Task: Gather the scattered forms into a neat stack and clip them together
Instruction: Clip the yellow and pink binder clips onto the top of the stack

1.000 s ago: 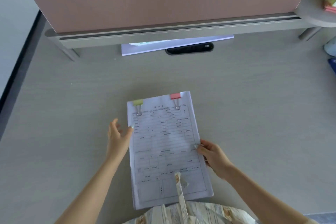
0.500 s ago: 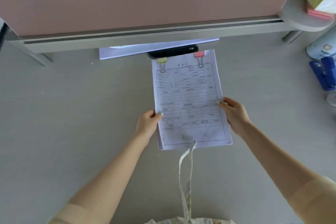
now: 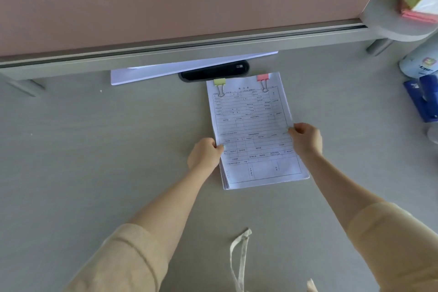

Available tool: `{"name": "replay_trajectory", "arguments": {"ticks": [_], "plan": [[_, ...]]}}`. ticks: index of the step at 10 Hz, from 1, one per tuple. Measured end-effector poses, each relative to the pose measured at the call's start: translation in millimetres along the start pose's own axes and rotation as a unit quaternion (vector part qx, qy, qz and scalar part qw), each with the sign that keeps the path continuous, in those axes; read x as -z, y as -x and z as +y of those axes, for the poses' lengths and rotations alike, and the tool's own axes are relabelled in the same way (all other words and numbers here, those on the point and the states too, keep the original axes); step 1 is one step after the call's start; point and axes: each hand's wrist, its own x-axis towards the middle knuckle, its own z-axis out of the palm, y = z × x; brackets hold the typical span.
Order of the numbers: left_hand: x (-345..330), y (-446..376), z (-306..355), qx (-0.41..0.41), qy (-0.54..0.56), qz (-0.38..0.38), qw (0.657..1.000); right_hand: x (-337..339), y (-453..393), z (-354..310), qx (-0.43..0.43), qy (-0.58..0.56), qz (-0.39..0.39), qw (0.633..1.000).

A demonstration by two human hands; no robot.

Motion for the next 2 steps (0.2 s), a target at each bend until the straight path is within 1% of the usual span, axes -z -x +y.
{"name": "replay_trajectory", "arguments": {"ticks": [2], "plan": [[7.5,-0.6,-0.3,0.011,-0.106,-0.021,0.994,-9.7,4.2,-8.0,-0.026,0.061,0.071,0.995]]}}
